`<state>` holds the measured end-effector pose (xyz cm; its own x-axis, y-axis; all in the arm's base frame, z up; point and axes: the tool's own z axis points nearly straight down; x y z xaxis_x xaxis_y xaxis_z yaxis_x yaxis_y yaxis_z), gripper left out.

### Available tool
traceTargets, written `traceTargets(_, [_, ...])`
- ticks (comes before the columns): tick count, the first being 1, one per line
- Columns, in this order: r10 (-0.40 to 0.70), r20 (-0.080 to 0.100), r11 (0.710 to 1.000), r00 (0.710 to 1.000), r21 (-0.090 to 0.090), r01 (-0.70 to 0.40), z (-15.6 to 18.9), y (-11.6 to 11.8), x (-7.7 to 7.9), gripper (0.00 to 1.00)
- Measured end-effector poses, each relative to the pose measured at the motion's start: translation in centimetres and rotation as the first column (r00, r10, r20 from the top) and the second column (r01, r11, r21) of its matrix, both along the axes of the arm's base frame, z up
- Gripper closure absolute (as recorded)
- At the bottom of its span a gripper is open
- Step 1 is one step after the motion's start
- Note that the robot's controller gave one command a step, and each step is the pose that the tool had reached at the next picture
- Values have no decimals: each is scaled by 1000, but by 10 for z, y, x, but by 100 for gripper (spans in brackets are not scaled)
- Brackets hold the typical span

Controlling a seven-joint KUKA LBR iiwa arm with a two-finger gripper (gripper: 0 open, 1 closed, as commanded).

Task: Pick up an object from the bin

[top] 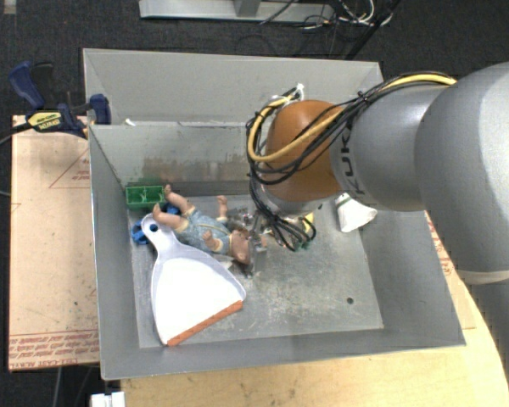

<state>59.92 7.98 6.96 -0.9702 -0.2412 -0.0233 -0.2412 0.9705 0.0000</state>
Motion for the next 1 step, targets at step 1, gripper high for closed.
traceTargets(1, [32,-2,999,999,-2,-32,192,-8,-7,100])
